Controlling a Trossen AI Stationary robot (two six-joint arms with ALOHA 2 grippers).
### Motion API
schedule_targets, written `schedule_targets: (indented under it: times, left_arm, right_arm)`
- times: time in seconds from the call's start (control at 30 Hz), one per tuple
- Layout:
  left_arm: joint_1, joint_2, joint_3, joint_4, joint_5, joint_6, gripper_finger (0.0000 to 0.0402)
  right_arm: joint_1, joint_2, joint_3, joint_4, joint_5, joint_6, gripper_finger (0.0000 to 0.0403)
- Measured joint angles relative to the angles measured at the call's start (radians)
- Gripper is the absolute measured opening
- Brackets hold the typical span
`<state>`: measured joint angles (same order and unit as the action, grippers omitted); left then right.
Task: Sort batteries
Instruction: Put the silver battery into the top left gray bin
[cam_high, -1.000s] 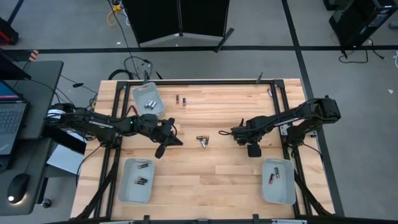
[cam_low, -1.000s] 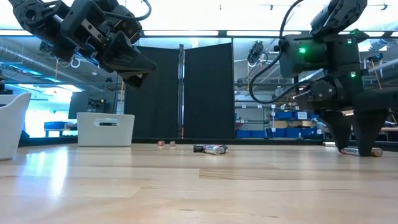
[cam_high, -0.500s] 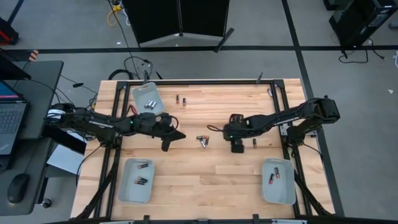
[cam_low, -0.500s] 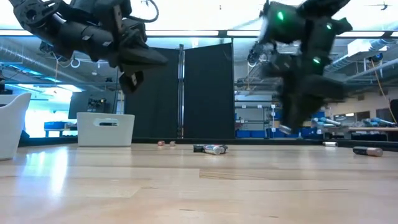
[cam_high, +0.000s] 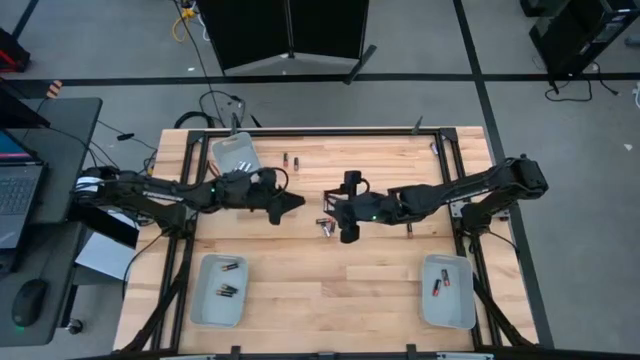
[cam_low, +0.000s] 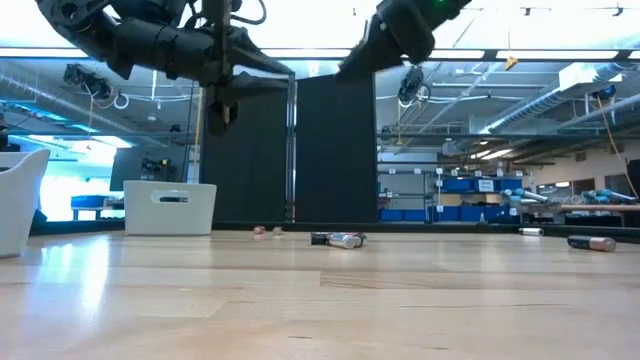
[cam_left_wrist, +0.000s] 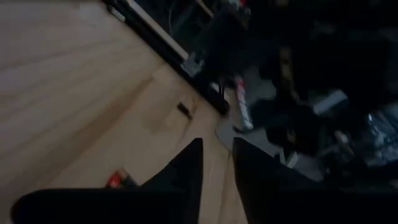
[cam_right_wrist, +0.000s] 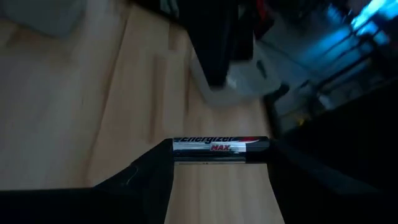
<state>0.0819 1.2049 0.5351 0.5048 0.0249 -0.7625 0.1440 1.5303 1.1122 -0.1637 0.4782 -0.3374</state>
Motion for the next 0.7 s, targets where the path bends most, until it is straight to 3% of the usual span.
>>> schedule_targets:
  times: [0.27, 0.7]
  left_arm:
    - [0.003, 0.000, 0.056, 0.038, -0.003, 0.001, 0.0150]
    - [0.004, 0.187, 0.141, 0.129, 0.081, -0.002, 0.0159]
  right_arm:
    - [-0.002, 0.000, 0.018, 0.039, 0.001, -0.076, 0.0232]
    - [-0.002, -0.001, 0.018, 0.064, 0.000, -0.086, 0.0232]
